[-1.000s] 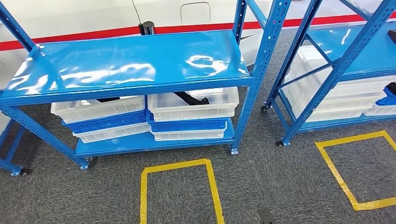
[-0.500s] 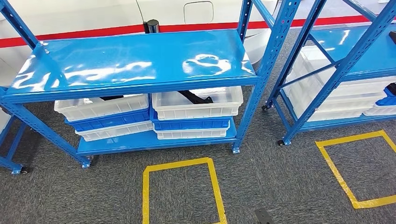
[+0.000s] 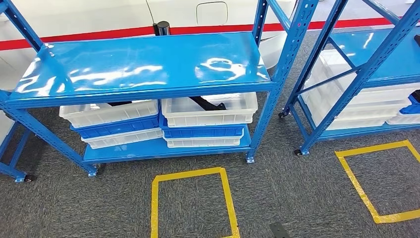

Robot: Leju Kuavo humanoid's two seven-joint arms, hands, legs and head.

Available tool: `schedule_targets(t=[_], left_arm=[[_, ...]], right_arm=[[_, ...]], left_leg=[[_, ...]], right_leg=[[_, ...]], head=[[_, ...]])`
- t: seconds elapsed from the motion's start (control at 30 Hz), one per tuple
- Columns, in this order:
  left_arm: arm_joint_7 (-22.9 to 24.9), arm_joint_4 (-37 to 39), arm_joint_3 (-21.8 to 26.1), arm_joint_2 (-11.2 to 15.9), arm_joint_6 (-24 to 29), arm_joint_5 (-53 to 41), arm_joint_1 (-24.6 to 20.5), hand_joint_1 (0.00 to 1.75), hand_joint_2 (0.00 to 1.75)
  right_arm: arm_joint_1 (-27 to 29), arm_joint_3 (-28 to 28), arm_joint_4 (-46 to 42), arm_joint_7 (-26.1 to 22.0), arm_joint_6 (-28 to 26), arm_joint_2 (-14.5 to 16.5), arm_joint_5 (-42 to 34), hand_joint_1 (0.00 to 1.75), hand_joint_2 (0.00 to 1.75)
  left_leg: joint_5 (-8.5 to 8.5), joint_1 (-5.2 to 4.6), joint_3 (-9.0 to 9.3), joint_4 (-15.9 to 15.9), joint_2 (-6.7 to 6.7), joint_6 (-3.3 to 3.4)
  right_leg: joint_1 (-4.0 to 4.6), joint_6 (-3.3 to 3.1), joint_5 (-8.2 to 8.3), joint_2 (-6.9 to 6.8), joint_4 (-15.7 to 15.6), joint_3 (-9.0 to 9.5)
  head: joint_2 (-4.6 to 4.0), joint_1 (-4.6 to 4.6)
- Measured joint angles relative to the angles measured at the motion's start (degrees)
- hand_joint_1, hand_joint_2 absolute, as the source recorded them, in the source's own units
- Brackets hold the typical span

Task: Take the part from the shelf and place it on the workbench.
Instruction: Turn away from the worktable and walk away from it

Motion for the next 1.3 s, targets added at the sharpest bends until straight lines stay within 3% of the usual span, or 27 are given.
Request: schedule_targets(t=[0.03,0.1,0.13,0.2,0.27,0.33,0.43,0.47,0.5,0.53,0.63,0.67,0.8,0.87,1.0,1.07,1.13,1.2,1.3], left_arm=[[0.0,0.0,0.0,-0.1,0.0,0.0,0.0,0.0,0.0],[0.0,0.1,0.0,0.0,0.0,0.0,-0.1,0.0,0.0],[0.0,0.1,0.0,0.1,0.0,0.0,-0.1,0.0,0.0],[0.1,0.2,-0.1,0.3,-0.1,0.0,-0.1,0.0,0.0],[0.1,0.2,-0.2,0.2,-0.1,0.0,0.0,0.0,0.0],[0.1,0.2,-0.3,0.2,-0.1,0.0,0.0,0.0,0.0],[0.1,0.2,-0.5,0.2,-0.1,0.0,-0.1,0.0,0.0],[0.1,0.2,-0.5,0.2,-0.1,0.0,-0.1,0.0,0.0],[0.1,0.2,-0.5,0.2,-0.1,0.0,0.0,0.0,0.0],[0.1,0.2,-0.5,0.2,-0.1,0.0,0.0,0.0,0.0],[0.1,0.2,-0.5,0.3,-0.1,0.0,-0.1,0.0,0.0],[0.1,0.2,-0.6,0.3,-0.1,0.0,-0.2,0.0,0.0],[0.1,0.3,-0.6,0.2,-0.1,0.0,0.0,0.0,0.0],[0.1,0.3,-0.7,0.3,-0.1,0.0,0.0,0.0,0.0],[0.1,0.3,-0.8,0.2,-0.4,-0.1,0.0,0.0,0.0],[0.1,0.3,-0.9,0.3,-0.5,-0.1,0.0,0.0,0.87],[0.1,0.3,-0.9,0.3,-0.6,-0.1,0.0,0.0,1.75],[0.1,0.3,-0.9,0.3,-0.6,0.0,0.0,0.0,1.75],[0.1,0.3,-0.5,0.3,-0.7,0.0,0.1,0.0,1.75]], right_arm=[[0.0,0.0,0.0,0.0,0.0,-0.1,0.0,0.0,1.75],[0.0,0.0,0.0,0.0,0.0,0.0,0.1,0.0,1.75],[-0.1,0.1,0.0,0.0,0.0,0.1,0.1,0.0,1.75],[-0.1,0.1,0.0,0.0,0.0,0.4,0.2,0.0,1.75],[0.0,0.1,0.0,0.0,0.0,0.4,0.3,0.0,1.75],[0.0,0.1,0.0,0.0,0.0,0.4,0.4,0.0,1.75],[0.1,0.1,0.0,0.0,-0.1,0.3,0.5,0.0,1.75],[0.1,0.1,0.0,0.0,-0.1,0.3,0.5,0.0,1.75],[0.2,0.1,0.0,0.0,-0.1,0.3,0.5,0.0,1.75],[0.2,0.1,0.0,0.0,-0.1,0.3,0.5,0.0,1.31],[0.1,0.1,0.0,-0.1,-0.1,0.3,0.5,0.0,0.0],[0.0,0.1,0.0,-0.1,-0.1,0.4,0.5,0.0,0.0],[-0.1,0.1,0.0,-0.2,0.0,0.2,0.3,0.0,0.0],[-0.1,0.1,0.0,-0.3,0.1,0.3,0.0,0.0,0.0],[-0.1,0.1,0.0,-0.3,0.0,0.2,-0.3,0.0,0.0],[-0.1,0.1,0.0,-0.3,0.0,0.2,-0.3,0.0,0.0],[-0.1,0.1,0.0,-0.3,-0.1,0.2,-0.3,0.0,0.87],[-0.1,0.1,0.0,-0.3,-0.1,0.2,-0.3,0.0,1.75],[0.0,0.1,-0.1,-0.5,0.2,0.2,-0.6,0.0,1.75]], left_leg=[[-0.1,0.33,-0.03,0.2,-0.31,-0.49],[-0.7,0.84,-0.4,1.3,-1.06,-1.86],[-1.14,0.92,-0.72,2.1,-1.38,-2.57],[-1.55,0.84,-1.24,3.0,-1.87,-3.43],[-1.48,1.1,-1.34,3.1,-2.07,-3.65],[-2.98,1.28,-2.41,5.2,-1.24,-3.76],[-8.52,1.14,-8.08,16.5,0.23,-3.56],[-9.46,1.06,-9.68,19.6,0.35,-3.32],[-9.19,0.89,-10.18,20.5,0.39,-2.91],[-7.86,0.62,-9.4,18.9,0.45,-2.33],[-3.26,-0.72,-3.75,8.2,1.52,-0.02],[-2.71,-1.09,-2.68,6.0,1.95,0.3],[-2.31,-1.6,-2.28,4.6,2.2,-1.77],[-2.34,-1.81,-2.28,4.6,2.16,-1.36],[-2.25,-1.89,-2.32,4.6,2.18,-1.16],[-2.28,-1.95,-2.33,4.6,2.17,-1.08],[-2.31,-2.0,-2.33,4.6,2.17,-1.02],[-2.33,-2.01,-2.34,4.6,2.17,-0.98],[-2.35,-2.01,-2.34,4.6,2.17,-0.95]], right_leg=[[-0.32,0.85,1.07,0.01,-2.2,1.28],[-1.07,2.59,3.57,0.65,-9.7,5.45],[-1.33,2.64,4.21,0.99,-12.3,6.94],[-1.33,1.5,4.08,1.37,-13.2,7.52],[-1.26,0.24,4.12,0.79,-12.9,7.38],[-1.09,-0.52,4.24,0.21,-12.8,7.24],[-0.29,-1.45,4.37,-1.02,-12.8,6.83],[0.06,-1.65,4.37,-1.47,-12.8,6.72],[0.41,-1.78,4.35,-1.89,-12.8,6.67],[0.71,-1.84,4.34,-2.24,-12.8,6.7],[1.38,-1.89,4.28,-3.01,-12.8,6.86],[1.54,-1.9,4.25,-3.23,-12.7,6.78],[1.78,-2.67,4.03,-3.67,-12.6,6.27],[1.6,-2.43,4.19,-3.66,-12.8,6.47],[1.51,-2.0,4.47,-3.61,-13.1,6.81],[1.45,-1.92,4.52,-3.61,-13.2,6.85],[1.4,-1.89,4.53,-3.61,-13.3,6.85],[1.39,-1.88,4.53,-3.61,-13.3,6.85],[1.38,-1.88,4.53,-3.61,-13.3,6.85]], head=[[0.0,0.0],[0.0,0.13],[0.0,0.17],[0.0,0.08],[0.0,-0.21],[0.0,-0.3],[0.0,-0.37],[0.0,-0.37],[0.0,-0.37],[0.0,-0.37],[0.0,-0.34],[0.0,-0.33],[0.0,-0.29],[0.0,-0.29],[0.0,-0.28],[0.0,-0.29],[0.0,-0.3],[0.0,-0.29],[0.0,-0.28]])
